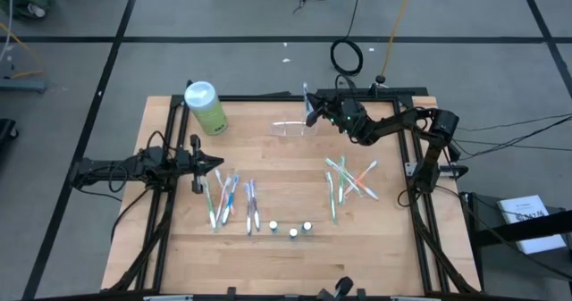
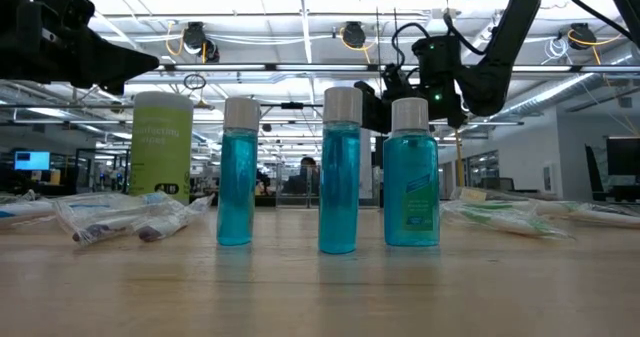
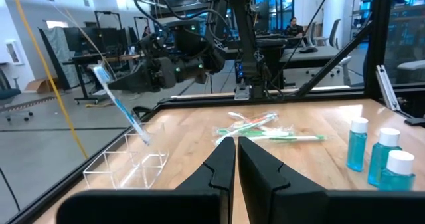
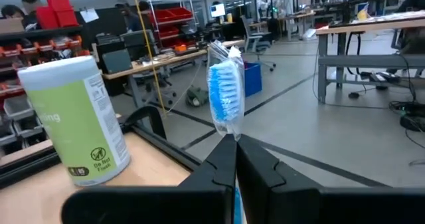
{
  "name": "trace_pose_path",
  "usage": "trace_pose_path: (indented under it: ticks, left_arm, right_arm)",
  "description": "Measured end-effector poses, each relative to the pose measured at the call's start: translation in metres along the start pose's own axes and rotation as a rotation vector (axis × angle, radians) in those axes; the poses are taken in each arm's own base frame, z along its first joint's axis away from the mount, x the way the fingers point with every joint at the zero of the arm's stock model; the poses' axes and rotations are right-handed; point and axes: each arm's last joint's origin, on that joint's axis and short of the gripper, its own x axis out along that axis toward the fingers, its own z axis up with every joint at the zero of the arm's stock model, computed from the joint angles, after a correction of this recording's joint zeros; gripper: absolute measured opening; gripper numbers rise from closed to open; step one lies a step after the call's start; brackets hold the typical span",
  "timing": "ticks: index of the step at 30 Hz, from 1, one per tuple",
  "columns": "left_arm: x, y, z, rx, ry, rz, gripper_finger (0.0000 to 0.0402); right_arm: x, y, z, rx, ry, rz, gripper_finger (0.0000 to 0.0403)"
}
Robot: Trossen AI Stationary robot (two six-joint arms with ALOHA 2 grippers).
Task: Pick & Place toothbrushing station
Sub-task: Put the blue toothbrush into the transparent organizer
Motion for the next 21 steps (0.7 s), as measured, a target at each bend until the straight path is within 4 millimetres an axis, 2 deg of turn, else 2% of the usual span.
trace_pose_path:
  ticks: [4,12,21]
  left_arm:
    - [0.0,0.0,0.001,0.0,-0.006,0.001,0.0026]
    - [0.0,0.0,0.001,0.018,-0.006,0.001,0.0026]
    - [0.0,0.0,0.0,-0.003,0.001,-0.001,0.0026]
  right_arm:
    - [0.004,0.002,-0.002,0.007,-0.006,0.004,0.0]
    - [0.012,0.0,-0.028,0.025,-0.022,0.004,0.0]
    - [0.012,0.0,-0.032,0.007,-0.007,0.009,0.0]
